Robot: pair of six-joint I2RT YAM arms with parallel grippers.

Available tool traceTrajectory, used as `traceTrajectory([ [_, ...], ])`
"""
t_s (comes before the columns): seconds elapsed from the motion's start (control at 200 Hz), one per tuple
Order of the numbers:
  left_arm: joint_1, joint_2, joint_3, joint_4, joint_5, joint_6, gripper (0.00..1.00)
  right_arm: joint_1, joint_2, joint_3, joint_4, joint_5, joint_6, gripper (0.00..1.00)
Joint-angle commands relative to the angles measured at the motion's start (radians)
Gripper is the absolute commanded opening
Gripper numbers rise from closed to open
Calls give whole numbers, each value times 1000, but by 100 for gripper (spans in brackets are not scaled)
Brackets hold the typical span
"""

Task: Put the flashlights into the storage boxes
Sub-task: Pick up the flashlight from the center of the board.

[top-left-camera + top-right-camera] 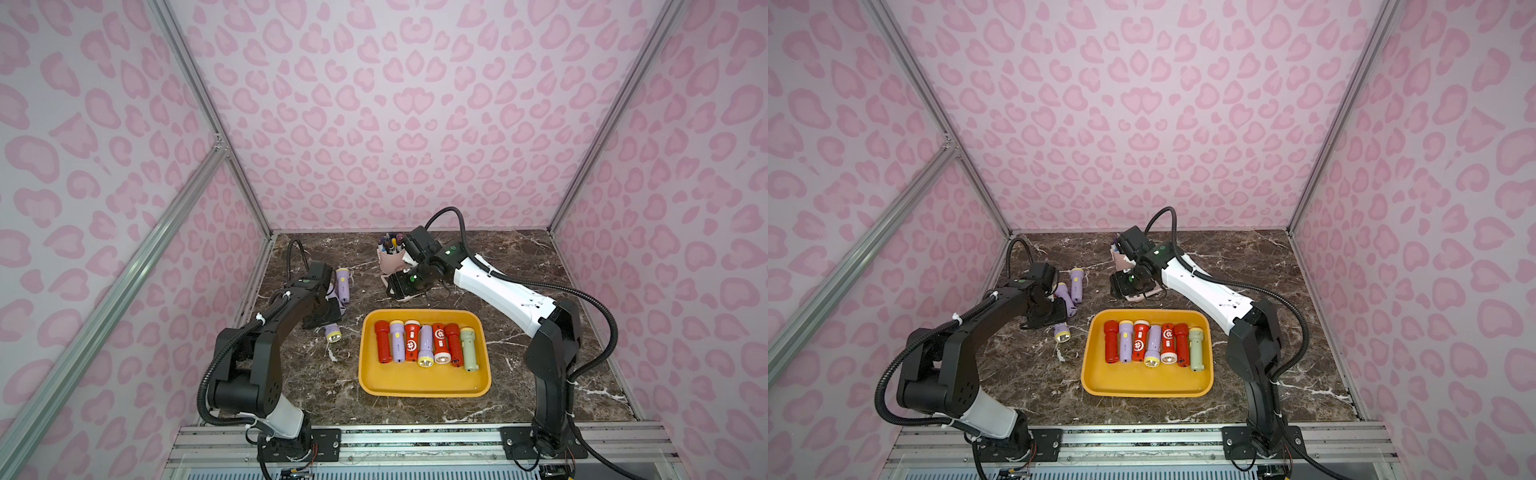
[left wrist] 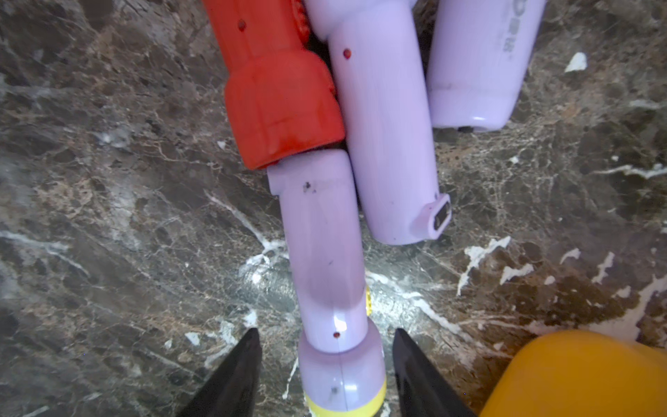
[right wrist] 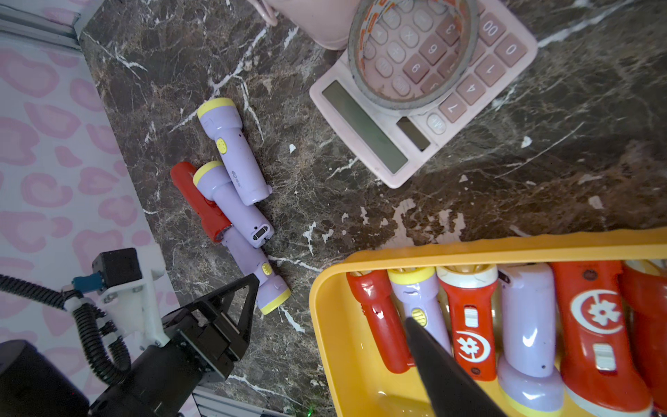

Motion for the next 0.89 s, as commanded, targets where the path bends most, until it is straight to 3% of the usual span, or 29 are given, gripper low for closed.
traceTrajectory([
  [0.0, 8, 25, -9, 37, 15, -7, 59, 19, 43, 42, -24, -42, -20, 64],
  [0.315, 21, 90, 5, 69, 19, -8, 58, 32, 127, 115, -40, -73, -39, 64],
  [0.73, 34, 146, 19, 81, 18, -1, 54, 32, 105, 90, -35, -60, -40, 64],
  [0.89, 37, 157, 28, 74, 23, 2, 40, 32, 75, 46, -19, -42, -35, 64],
])
